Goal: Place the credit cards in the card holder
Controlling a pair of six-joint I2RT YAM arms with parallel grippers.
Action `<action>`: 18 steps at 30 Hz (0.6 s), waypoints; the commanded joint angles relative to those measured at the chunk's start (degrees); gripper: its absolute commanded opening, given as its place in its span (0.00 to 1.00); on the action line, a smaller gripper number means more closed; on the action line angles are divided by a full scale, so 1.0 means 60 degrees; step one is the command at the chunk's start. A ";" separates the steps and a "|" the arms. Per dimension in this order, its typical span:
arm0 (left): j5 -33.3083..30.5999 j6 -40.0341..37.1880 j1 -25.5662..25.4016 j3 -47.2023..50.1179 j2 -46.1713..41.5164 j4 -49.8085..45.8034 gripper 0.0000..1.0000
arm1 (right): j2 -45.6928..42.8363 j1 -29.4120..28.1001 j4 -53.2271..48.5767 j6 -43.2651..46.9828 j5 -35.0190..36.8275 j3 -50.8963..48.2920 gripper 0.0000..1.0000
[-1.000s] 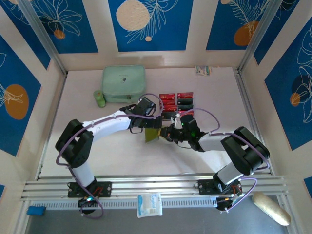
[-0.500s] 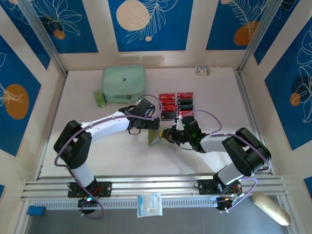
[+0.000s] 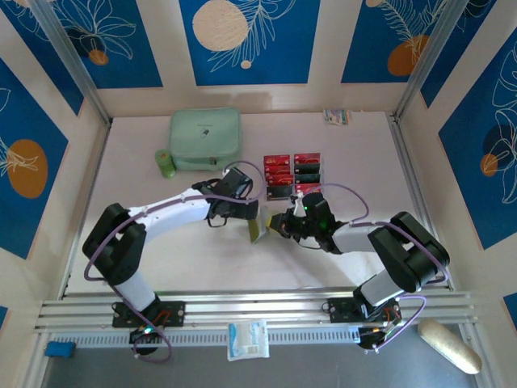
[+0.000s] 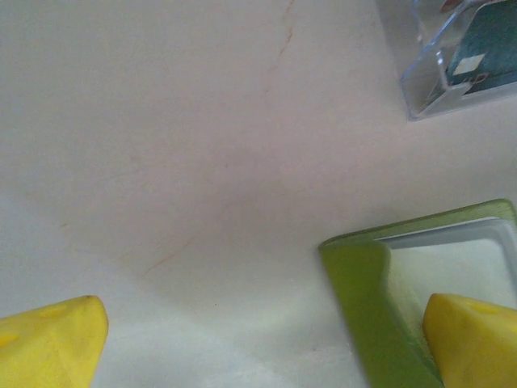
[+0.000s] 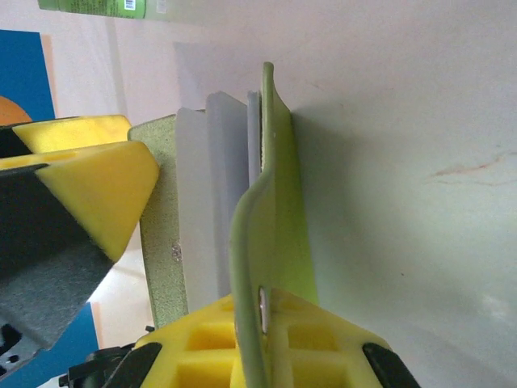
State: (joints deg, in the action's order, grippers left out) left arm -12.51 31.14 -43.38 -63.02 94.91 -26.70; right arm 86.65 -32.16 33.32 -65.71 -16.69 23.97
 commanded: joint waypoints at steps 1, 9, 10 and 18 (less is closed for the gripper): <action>-0.0326 -0.0295 0.0098 0.0445 -0.0087 -0.0433 1.00 | -0.0335 0.0070 0.0075 0.0229 0.0101 -0.0077 0.00; -0.0541 -0.0335 0.0441 0.1104 -0.0087 -0.0340 1.00 | -0.0345 0.0072 0.0068 0.0204 0.0186 -0.0181 0.00; -0.0575 -0.0340 0.0470 0.1147 -0.0076 -0.0338 1.00 | -0.0362 0.0073 0.0071 0.0200 0.0201 -0.0188 0.00; -0.0944 -0.0531 0.0608 0.1073 0.0668 -0.0506 1.00 | -0.0452 0.0072 0.0071 0.0156 0.0273 -0.0336 0.00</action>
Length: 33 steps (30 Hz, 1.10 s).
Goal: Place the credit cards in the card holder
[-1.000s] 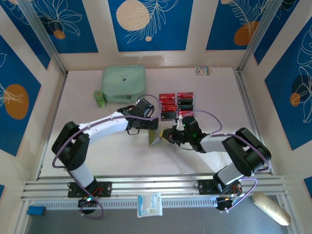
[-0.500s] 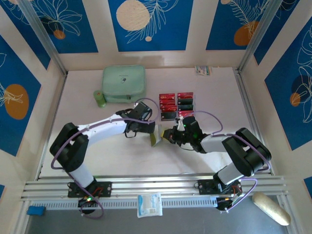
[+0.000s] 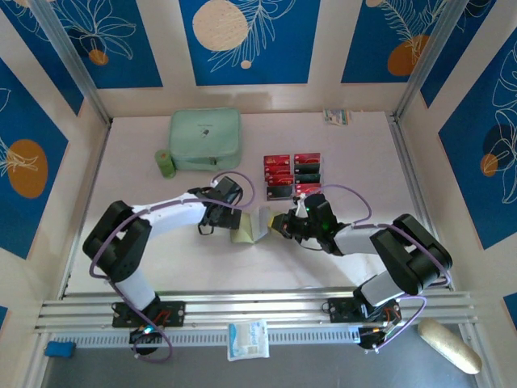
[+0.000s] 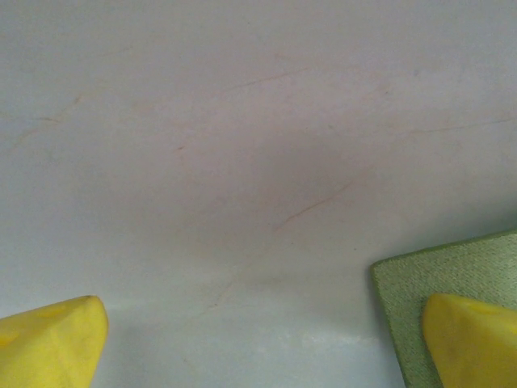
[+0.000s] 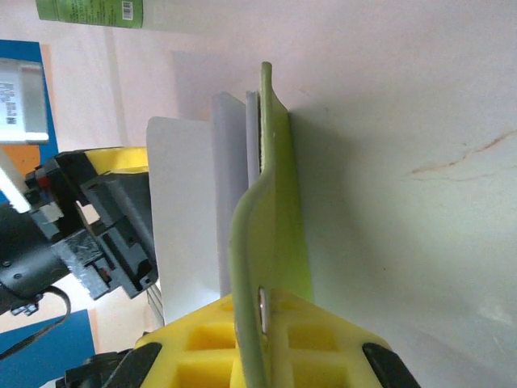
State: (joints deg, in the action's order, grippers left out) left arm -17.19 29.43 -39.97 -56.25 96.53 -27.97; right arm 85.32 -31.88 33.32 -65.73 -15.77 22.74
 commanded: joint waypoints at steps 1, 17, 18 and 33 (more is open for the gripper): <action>-0.0228 -0.0247 0.0029 -0.0071 0.0506 -0.0305 1.00 | -0.0241 0.0025 0.0072 0.0140 0.0127 -0.0142 0.00; 0.1309 0.0152 -0.0016 -0.1888 -0.0806 -0.0672 1.00 | -0.0220 -0.0158 0.0159 0.0028 0.0284 -0.0139 0.00; 0.1478 0.0212 -0.0055 -0.1983 -0.0825 -0.0642 1.00 | -0.0230 -0.0184 0.0162 0.0028 0.0292 -0.0129 0.00; 0.1883 0.0281 -0.0879 -0.3340 0.0494 -0.0702 1.00 | -0.0225 -0.0269 0.0160 -0.0016 0.0372 -0.0103 0.00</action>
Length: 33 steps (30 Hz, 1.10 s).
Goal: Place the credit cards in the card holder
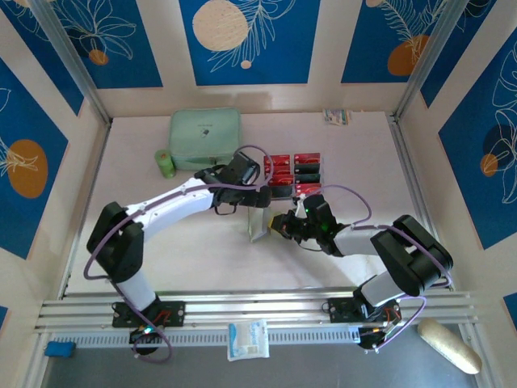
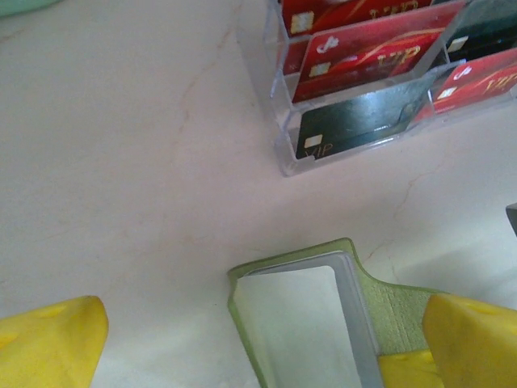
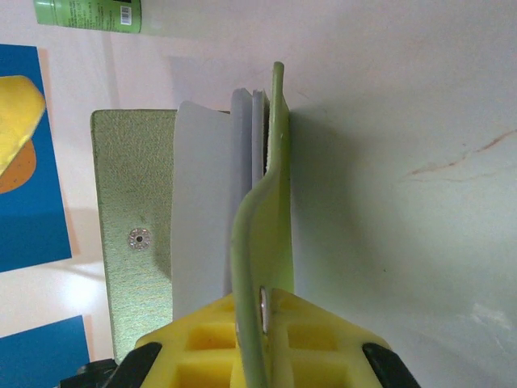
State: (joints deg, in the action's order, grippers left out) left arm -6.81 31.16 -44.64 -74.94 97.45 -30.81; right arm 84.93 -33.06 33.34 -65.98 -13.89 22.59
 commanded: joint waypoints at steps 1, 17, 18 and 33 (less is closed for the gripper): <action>0.0153 -0.0032 -0.0129 -0.0240 0.0452 -0.0242 1.00 | -0.0165 -0.0081 0.0156 0.0024 0.0072 -0.0084 0.00; -0.0732 -0.0518 -0.0388 -0.0117 0.1066 -0.0838 1.00 | -0.0149 -0.0079 0.0159 0.0003 0.0156 -0.0149 0.00; -0.0826 -0.0528 -0.0385 -0.0071 0.1033 -0.0869 1.00 | -0.0147 -0.0080 0.0163 0.0007 0.0174 -0.0147 0.00; -0.2138 -0.1439 -0.0256 0.0461 0.0325 -0.1599 1.00 | -0.0194 -0.0020 0.0068 -0.0063 0.0421 -0.0322 0.00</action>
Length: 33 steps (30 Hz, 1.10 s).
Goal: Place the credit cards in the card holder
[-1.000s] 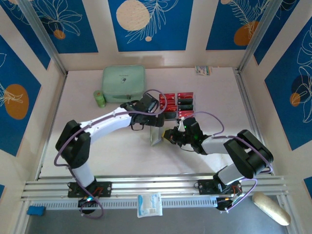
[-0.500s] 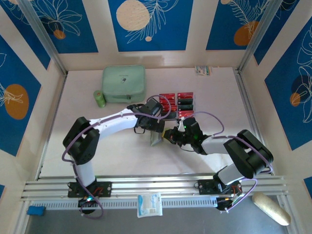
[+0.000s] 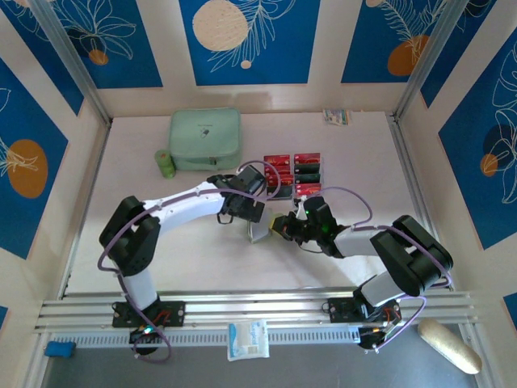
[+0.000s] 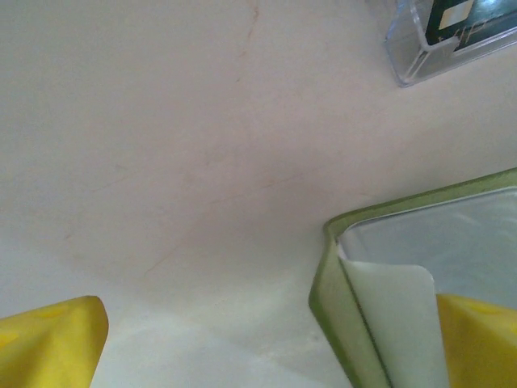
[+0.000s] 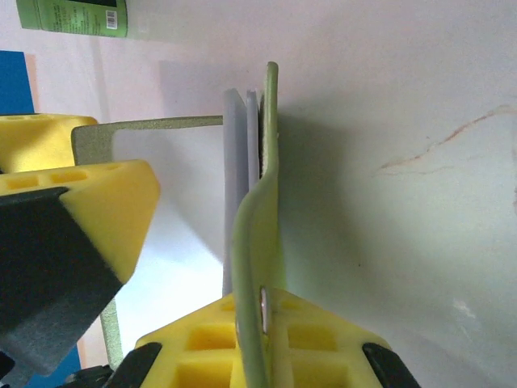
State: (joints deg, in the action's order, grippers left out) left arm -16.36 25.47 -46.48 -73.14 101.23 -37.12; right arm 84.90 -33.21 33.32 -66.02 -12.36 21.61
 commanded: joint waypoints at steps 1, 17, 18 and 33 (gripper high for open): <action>-0.0601 -0.0592 0.0042 0.0186 -0.0305 -0.0619 1.00 | -0.0204 0.0013 0.0071 -0.0081 0.0184 -0.0184 0.00; -0.1774 -0.1294 0.0028 0.0493 0.0845 -0.1112 1.00 | -0.0233 -0.0124 -0.0008 -0.0185 0.0447 -0.0203 0.00; -0.1916 -0.1322 0.0027 0.0497 0.0919 -0.1136 1.00 | -0.0229 -0.0141 -0.0031 -0.0188 0.0477 -0.0202 0.00; -0.1747 -0.0736 0.0089 0.0549 0.0853 -0.0955 1.00 | -0.0176 -0.0368 -0.0046 -0.0290 0.0668 -0.0192 0.00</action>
State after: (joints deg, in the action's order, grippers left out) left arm -28.29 19.03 -46.63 -70.72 107.63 -41.21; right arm 84.84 -34.87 33.34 -67.53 -9.15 20.97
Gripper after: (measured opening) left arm 0.998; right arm 0.064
